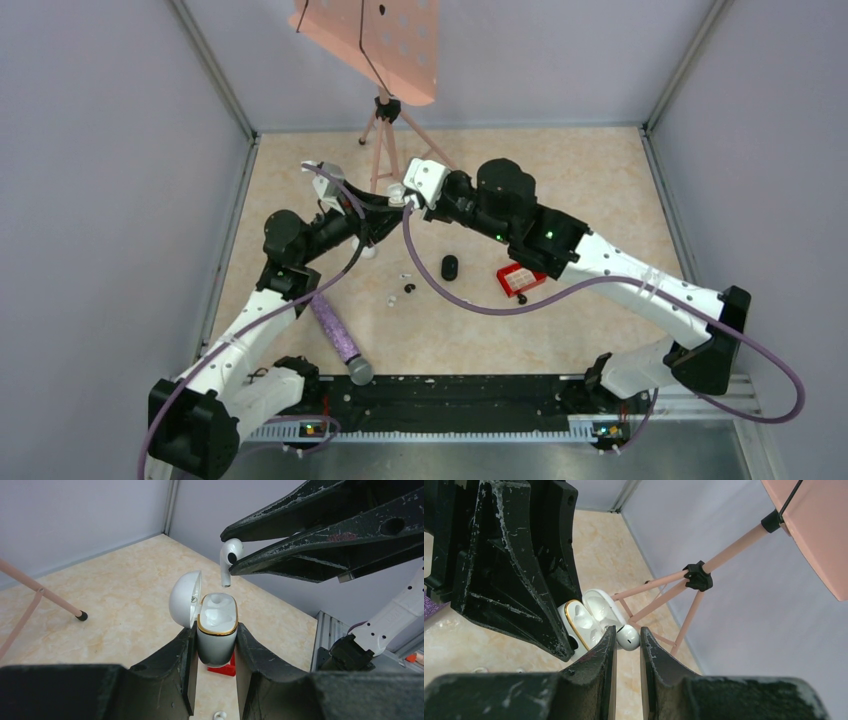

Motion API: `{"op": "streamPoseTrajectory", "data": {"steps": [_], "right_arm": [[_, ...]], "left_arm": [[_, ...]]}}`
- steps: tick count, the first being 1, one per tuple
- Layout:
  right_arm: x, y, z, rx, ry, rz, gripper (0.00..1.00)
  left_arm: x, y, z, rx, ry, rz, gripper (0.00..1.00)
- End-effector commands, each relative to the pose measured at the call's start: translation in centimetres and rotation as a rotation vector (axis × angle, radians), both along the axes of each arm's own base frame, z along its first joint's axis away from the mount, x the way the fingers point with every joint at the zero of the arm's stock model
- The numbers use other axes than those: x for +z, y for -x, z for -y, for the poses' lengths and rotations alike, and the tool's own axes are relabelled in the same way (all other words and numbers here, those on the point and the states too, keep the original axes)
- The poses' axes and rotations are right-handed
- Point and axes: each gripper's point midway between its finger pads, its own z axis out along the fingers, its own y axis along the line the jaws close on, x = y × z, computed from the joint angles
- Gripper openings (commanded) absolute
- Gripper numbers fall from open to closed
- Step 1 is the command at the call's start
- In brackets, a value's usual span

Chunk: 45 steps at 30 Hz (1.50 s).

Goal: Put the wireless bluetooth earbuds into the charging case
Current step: Place the earbud in the charging case.

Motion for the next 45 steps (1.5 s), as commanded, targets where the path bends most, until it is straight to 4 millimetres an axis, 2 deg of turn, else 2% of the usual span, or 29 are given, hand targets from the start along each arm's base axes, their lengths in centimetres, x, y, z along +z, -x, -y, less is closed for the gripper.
{"op": "streamPoseTrajectory", "data": {"steps": [1,17,29,40,42,45], "right_arm": [[1.0,0.2,-0.9,0.010,-0.046,0.028,0.00],[-0.6,0.1,-1.5,0.015,-0.013,0.012,0.00],[-1.2,0.1,-2.0,-0.007,-0.005,0.000,0.00],[-1.9,0.7,-2.3,0.006,0.020,-0.067,0.00],[-2.0,1.0,-2.4,0.026,0.025,-0.077,0.05],[-2.0,1.3,-2.5,0.033,0.025,-0.101,0.24]], "left_arm": [[3.7,0.9,-0.1,-0.011,0.039,0.112,0.00],[4.5,1.2,-0.3,-0.002,0.045,0.143,0.00],[4.4,0.2,-0.8,0.060,0.056,0.138,0.00],[3.2,-0.5,-1.4,0.116,0.028,0.152,0.00],[2.9,-0.6,-1.4,0.119,0.025,0.152,0.00],[2.7,-0.5,-1.4,0.114,0.017,0.158,0.00]]}}
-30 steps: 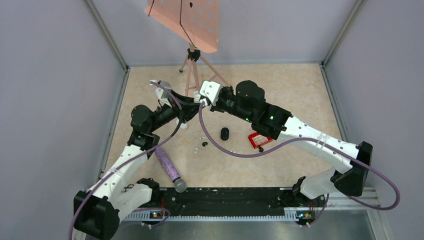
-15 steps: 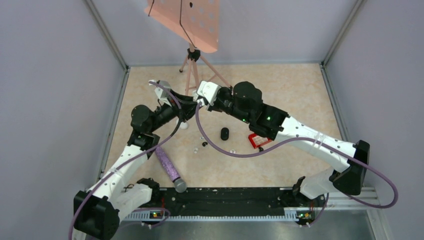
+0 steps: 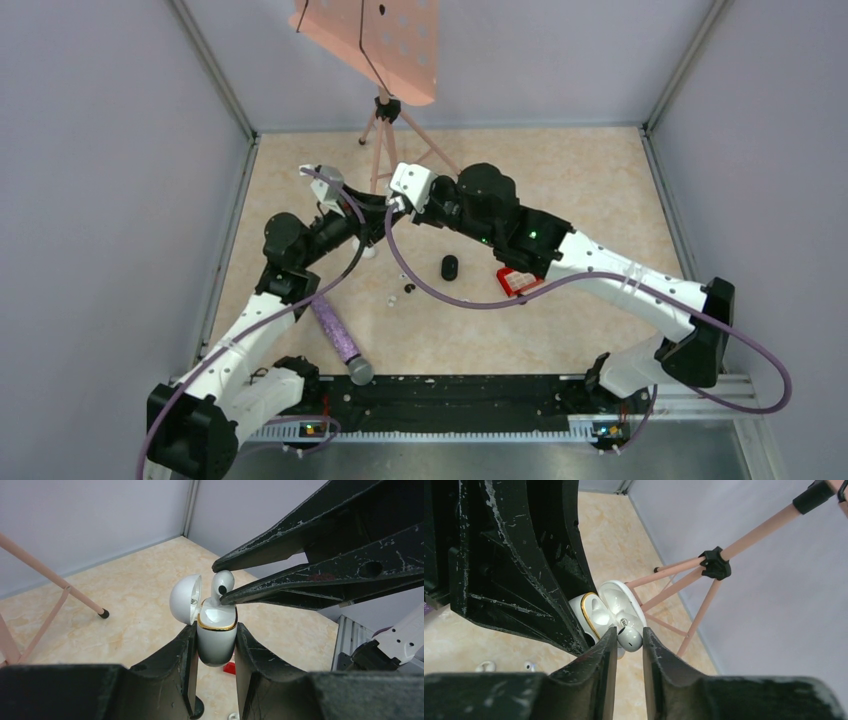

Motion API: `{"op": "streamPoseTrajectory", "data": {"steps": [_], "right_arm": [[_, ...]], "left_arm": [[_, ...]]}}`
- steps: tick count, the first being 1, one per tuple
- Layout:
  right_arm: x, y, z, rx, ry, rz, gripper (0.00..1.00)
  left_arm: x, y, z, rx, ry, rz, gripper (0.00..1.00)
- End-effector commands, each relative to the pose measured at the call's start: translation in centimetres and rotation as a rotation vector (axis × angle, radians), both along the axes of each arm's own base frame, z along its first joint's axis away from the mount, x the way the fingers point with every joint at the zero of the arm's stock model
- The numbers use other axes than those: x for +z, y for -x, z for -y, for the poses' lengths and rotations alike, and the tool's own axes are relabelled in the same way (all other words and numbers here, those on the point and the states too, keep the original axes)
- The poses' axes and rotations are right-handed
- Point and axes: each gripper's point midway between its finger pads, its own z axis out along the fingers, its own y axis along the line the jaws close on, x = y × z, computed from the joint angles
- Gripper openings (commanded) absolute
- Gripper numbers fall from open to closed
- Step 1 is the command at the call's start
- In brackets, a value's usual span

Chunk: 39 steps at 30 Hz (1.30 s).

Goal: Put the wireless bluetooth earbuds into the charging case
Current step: Place the earbud in the charging case.

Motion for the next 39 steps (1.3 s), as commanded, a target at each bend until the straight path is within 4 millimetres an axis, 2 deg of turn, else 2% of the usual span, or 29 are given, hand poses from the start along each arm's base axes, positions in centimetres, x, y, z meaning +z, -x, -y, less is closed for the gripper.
{"op": "streamPoseTrajectory", "data": {"steps": [1,5,7,10,13,15,17,20,23,25,29,32,33,35,39], "right_arm": [[0.5,1.8,-1.1,0.057,-0.014,-0.072,0.27],[2.1,2.4,-0.5,0.068,-0.024,-0.083,0.39],[2.9,3.1,0.0,0.089,-0.028,-0.084,0.52],[3.5,4.1,0.5,0.116,-0.037,-0.102,0.65],[4.6,4.4,1.0,0.124,-0.053,-0.145,0.69],[5.6,4.5,2.0,0.140,-0.065,-0.202,0.75],[5.6,4.5,3.2,0.150,-0.056,-0.275,0.81],[3.3,4.9,4.7,0.176,-0.004,-0.434,0.82],[1.0,4.0,5.9,0.155,-0.003,-0.542,0.78],[0.2,3.5,5.9,0.151,-0.006,-0.550,0.75],[0.2,3.3,4.9,0.196,-0.005,-0.550,0.68],[-1.0,3.5,4.7,0.229,0.038,-0.553,0.65],[-1.7,3.7,4.8,0.240,0.057,-0.555,0.64],[-4.4,4.1,5.2,0.238,0.093,-0.592,0.60],[-8.0,4.1,5.8,0.187,0.068,-0.680,0.55]], "left_arm": [[2.7,0.4,-0.6,0.031,0.025,0.134,0.00],[2.2,0.5,-0.5,0.029,0.016,0.132,0.00],[2.0,0.5,-0.5,0.027,0.014,0.131,0.00],[1.8,0.7,-0.3,0.008,0.014,0.138,0.00],[1.6,0.8,-0.1,-0.009,0.011,0.141,0.00],[1.5,1.1,0.0,-0.026,0.001,0.148,0.00],[1.4,1.5,0.2,-0.050,-0.013,0.162,0.00],[0.9,1.9,0.5,-0.078,-0.032,0.173,0.00],[0.6,2.0,0.7,-0.097,-0.041,0.168,0.00],[0.6,2.2,0.9,-0.118,-0.042,0.161,0.00],[0.5,2.6,1.0,-0.142,-0.046,0.144,0.00],[0.2,2.4,0.9,-0.127,-0.052,0.133,0.00],[0.2,2.3,0.9,-0.123,-0.050,0.127,0.00],[0.3,2.1,0.7,-0.105,-0.040,0.113,0.00],[0.5,1.2,-0.6,-0.025,-0.010,0.058,0.00]]}}
